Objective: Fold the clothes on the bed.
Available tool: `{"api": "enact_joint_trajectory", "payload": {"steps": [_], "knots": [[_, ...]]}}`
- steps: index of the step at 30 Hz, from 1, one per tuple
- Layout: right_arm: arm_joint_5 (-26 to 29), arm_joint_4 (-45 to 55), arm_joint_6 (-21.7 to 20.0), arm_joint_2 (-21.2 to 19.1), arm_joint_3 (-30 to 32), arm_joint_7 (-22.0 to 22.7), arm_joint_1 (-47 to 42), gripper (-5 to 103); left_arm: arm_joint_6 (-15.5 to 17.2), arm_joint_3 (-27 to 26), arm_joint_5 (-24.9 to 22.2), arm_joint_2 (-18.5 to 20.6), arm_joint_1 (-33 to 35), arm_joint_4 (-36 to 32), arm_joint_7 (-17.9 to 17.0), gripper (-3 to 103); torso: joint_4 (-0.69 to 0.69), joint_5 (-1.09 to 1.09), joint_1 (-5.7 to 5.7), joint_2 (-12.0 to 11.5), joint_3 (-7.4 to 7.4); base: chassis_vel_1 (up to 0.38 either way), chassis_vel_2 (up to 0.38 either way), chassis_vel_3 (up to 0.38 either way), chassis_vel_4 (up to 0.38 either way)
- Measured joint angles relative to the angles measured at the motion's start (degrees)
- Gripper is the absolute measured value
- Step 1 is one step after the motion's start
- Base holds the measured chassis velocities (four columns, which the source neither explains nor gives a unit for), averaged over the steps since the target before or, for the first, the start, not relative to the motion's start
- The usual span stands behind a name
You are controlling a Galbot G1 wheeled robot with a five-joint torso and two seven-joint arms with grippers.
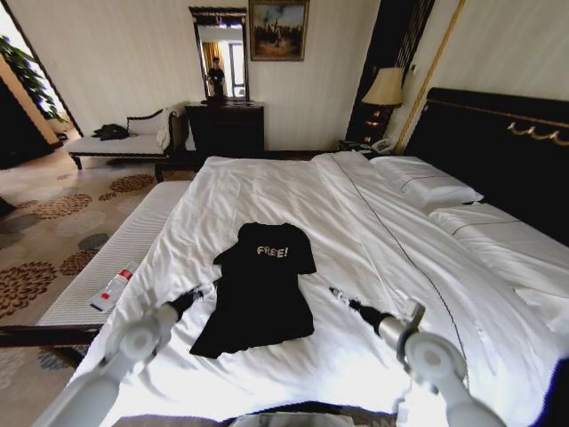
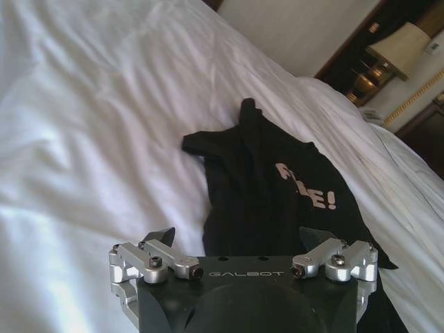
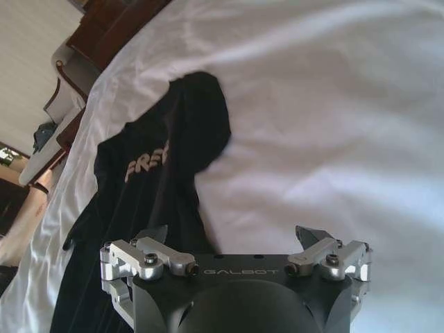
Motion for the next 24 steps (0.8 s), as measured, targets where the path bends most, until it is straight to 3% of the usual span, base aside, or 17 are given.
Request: {"api": "enact_joint_trajectory", "payload": {"steps": [7, 13, 24], "knots": [[-2.4, -0.6, -0.4, 5.2, -1.8, -2.6, -3.5, 100, 0.2, -6.1, -2.9, -2.1, 6.4, -2.3, 0.1, 99, -0.01, 0.00, 0.02, 0.0, 0.00, 0.000, 0.000, 0.000, 0.000], [-3.2, -1.6, -0.4, 7.0, -2.9, -2.8, -3.3, 100, 0.5, -7.8, -2.7, -4.9, 12.1, -3.8, 0.7, 99, 0.00, 0.00, 0.01, 0.0, 0.01, 0.000, 0.000, 0.000, 0.000], [-4.0, -3.5, -0.4, 8.8, -3.2, -2.1, -2.5, 100, 0.6, -9.5, -1.9, -5.6, 20.3, -4.9, 1.5, 97, -0.01, 0.00, 0.01, 0.0, 0.01, 0.000, 0.000, 0.000, 0.000]]}}
